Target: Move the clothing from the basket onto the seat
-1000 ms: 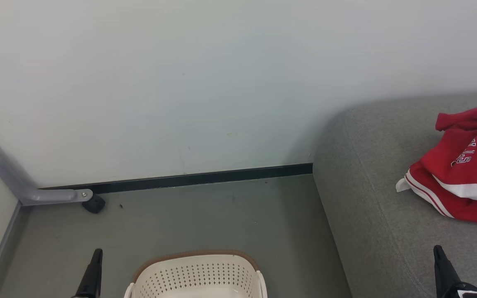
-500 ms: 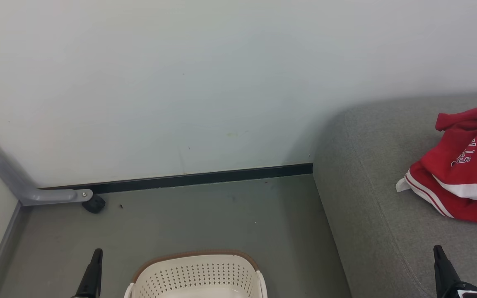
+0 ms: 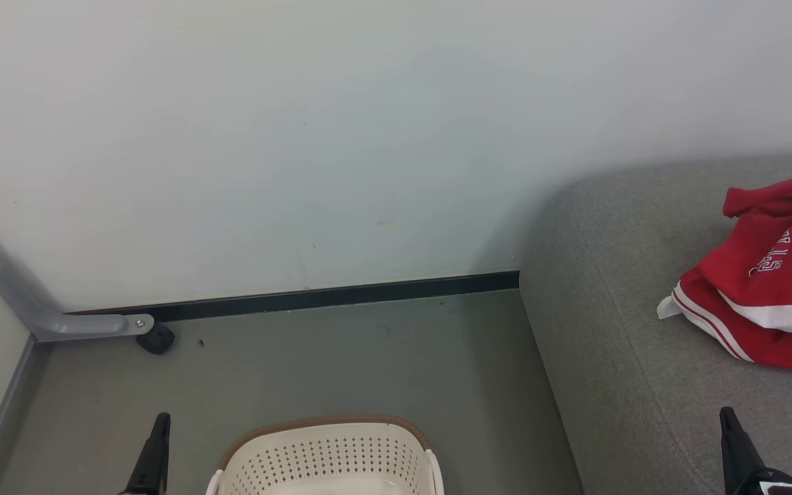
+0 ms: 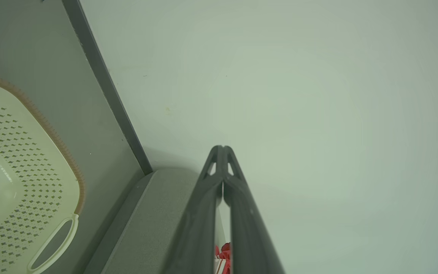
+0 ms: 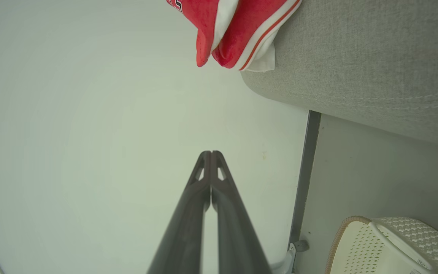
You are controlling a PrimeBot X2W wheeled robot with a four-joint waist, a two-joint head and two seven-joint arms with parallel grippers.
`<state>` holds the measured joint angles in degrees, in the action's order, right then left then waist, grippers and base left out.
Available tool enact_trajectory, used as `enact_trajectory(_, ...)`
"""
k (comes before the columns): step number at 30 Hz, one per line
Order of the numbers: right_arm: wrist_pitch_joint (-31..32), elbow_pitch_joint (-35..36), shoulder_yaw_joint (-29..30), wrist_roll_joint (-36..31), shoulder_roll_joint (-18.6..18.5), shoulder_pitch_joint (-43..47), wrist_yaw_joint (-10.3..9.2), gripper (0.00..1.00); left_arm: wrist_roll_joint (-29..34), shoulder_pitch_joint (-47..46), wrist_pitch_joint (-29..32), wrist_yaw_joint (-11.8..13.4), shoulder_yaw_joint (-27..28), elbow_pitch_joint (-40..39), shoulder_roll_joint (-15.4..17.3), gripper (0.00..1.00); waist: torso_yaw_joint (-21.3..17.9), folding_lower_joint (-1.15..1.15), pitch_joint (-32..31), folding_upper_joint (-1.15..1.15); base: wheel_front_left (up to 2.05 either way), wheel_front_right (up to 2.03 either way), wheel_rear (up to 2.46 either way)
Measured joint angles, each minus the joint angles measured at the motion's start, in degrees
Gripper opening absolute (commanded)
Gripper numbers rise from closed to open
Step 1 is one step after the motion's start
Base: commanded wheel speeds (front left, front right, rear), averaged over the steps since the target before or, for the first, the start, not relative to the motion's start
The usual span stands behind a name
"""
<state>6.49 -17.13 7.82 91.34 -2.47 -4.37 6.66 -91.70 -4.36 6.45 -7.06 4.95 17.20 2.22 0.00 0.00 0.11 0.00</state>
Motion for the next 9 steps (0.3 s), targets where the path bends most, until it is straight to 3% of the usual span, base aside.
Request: enact_trajectory(9, 0.0, 0.0, 0.0, 0.0, 0.0, 0.0, 0.00, 0.00, 0.0, 0.0, 0.0, 0.0, 0.0, 0.0, 0.0, 0.00, 0.0, 0.00, 0.0, 0.00, 0.00, 0.00, 0.00)
